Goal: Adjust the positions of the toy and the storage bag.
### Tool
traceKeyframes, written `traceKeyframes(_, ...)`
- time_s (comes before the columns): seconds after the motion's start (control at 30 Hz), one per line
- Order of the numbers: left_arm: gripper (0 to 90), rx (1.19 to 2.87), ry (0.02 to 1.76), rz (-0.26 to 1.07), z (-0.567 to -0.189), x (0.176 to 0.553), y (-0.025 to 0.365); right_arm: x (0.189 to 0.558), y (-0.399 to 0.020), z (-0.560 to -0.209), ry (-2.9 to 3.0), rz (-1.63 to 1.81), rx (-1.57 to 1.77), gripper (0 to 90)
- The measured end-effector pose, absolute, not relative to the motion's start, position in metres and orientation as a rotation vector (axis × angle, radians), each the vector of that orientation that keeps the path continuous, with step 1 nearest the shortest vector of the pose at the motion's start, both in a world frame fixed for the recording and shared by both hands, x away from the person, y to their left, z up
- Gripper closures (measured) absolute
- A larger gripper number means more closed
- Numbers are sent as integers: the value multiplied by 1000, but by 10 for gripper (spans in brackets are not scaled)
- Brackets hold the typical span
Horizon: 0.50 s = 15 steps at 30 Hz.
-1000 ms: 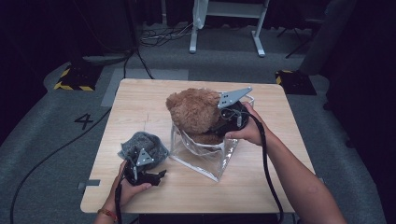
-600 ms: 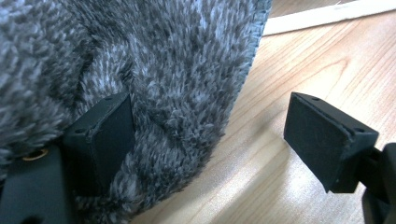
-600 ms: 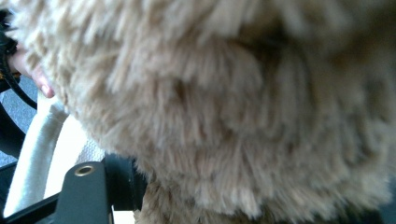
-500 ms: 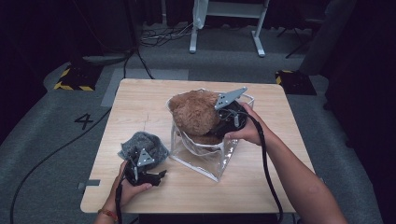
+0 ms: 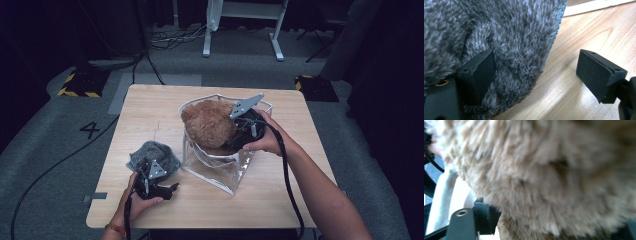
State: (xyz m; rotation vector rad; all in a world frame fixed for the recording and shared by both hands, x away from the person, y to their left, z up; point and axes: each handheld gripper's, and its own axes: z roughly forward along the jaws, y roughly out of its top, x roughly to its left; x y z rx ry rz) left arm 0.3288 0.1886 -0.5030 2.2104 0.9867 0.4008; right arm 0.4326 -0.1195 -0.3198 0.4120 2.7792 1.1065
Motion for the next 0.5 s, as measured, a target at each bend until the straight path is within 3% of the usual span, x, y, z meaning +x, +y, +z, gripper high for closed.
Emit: traceKeyframes(0.5,162,2211,986,401,-503,329,189,428,-129,-312,2744,1159,406,255)
